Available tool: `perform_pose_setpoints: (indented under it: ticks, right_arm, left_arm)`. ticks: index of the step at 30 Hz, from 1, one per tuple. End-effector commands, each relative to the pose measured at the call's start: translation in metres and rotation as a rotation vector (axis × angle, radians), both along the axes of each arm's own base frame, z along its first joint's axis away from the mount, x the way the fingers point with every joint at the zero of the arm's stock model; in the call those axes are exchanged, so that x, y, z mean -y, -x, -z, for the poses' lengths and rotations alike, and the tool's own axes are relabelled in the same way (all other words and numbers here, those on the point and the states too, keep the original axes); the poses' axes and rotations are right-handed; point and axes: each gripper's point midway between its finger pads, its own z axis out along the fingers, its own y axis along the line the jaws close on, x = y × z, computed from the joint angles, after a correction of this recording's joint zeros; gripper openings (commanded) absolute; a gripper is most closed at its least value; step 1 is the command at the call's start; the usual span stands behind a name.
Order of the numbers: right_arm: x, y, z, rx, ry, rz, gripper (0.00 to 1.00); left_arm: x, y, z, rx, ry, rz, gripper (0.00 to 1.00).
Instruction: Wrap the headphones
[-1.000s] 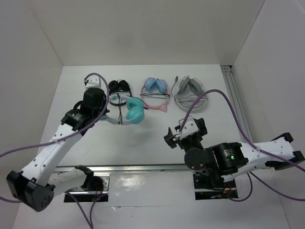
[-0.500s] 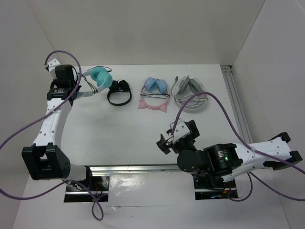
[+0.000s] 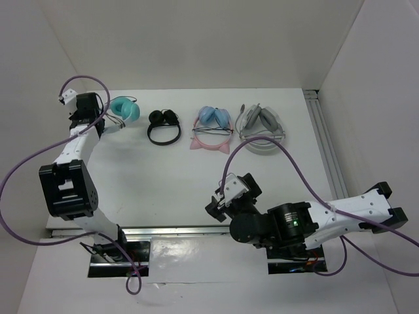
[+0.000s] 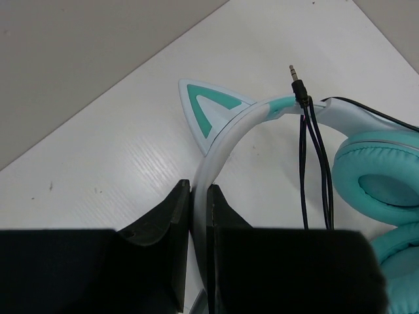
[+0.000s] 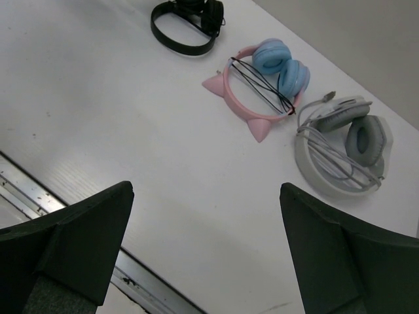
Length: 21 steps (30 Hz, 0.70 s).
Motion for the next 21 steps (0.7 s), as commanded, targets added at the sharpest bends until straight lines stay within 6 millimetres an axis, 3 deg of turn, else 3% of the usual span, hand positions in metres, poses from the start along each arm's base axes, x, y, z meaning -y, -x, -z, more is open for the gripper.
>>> perform_pose_setpoints:
  ticks: [1, 4, 7, 15, 18, 19, 21]
  right_arm:
    - [-0.002, 0.002, -0.005, -0.048, -0.11, 0.002, 1.0]
    - [-0.002, 0.005, 0.0, -0.057, -0.113, -0.002, 1.0]
    - [-0.001, 0.005, 0.002, -0.06, -0.108, 0.0, 1.0]
    - [-0.005, 0.005, 0.007, -0.046, -0.071, 0.007, 1.0]
    - [-0.006, 0.005, 0.006, -0.047, -0.08, 0.006, 1.0]
    - [-0.005, 0.005, 0.01, -0.046, -0.071, 0.007, 1.0]
    - [-0.004, 0.004, 0.007, -0.048, -0.082, 0.006, 1.0]
  left_arm:
    - [-0.008, -0.04, -0.024, 0.162, -0.04, -0.002, 0.0]
    - [-0.01, -0.054, 0.008, 0.113, -0.022, -0.007, 0.0]
    - [-0.019, -0.053, 0.031, 0.078, 0.003, -0.066, 0.0]
    - [-0.019, -0.071, 0.061, 0.032, 0.026, -0.046, 0.0]
    - [-0.018, -0.068, 0.074, -0.004, 0.04, -0.052, 0.0]
    - [-0.017, -0.065, 0.083, -0.025, 0.044, -0.052, 0.01]
    - [-0.012, -0.067, 0.088, -0.041, 0.04, -0.036, 0.14]
